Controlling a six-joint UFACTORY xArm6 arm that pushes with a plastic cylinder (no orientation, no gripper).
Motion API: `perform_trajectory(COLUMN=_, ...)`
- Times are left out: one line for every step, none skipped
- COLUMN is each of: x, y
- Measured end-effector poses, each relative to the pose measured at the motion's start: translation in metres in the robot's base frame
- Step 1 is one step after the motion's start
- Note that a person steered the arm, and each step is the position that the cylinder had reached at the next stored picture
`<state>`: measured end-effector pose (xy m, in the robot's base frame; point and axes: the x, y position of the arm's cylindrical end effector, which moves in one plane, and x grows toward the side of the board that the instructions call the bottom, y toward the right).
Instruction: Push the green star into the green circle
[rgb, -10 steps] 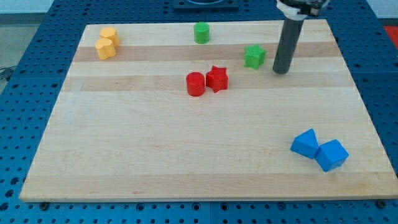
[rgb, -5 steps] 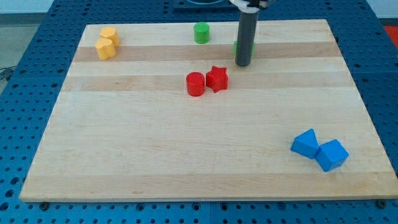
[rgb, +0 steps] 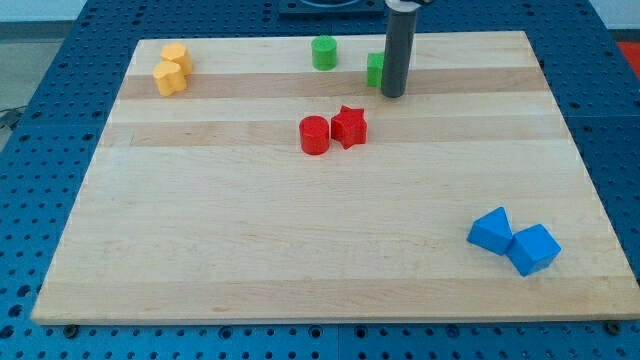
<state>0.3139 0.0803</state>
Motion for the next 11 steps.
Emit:
perform_trajectory(x=0.004, y=-0.001)
perform_trajectory(x=0.023, y=0.034)
perform_trajectory(x=-0.008, y=0.038)
perform_trajectory(x=-0.042, y=0.038)
perform_trajectory(x=-0.046, y=0.02)
perform_trajectory(x=-0.046, y=-0.013)
perform_trajectory(x=-0.046, y=-0.043)
perform_trajectory(x=-0.047, y=-0.018)
perform_trajectory(x=-0.018, y=0.019)
perform_trajectory(x=0.005, y=0.018)
perform_trajectory(x=0.007, y=-0.007)
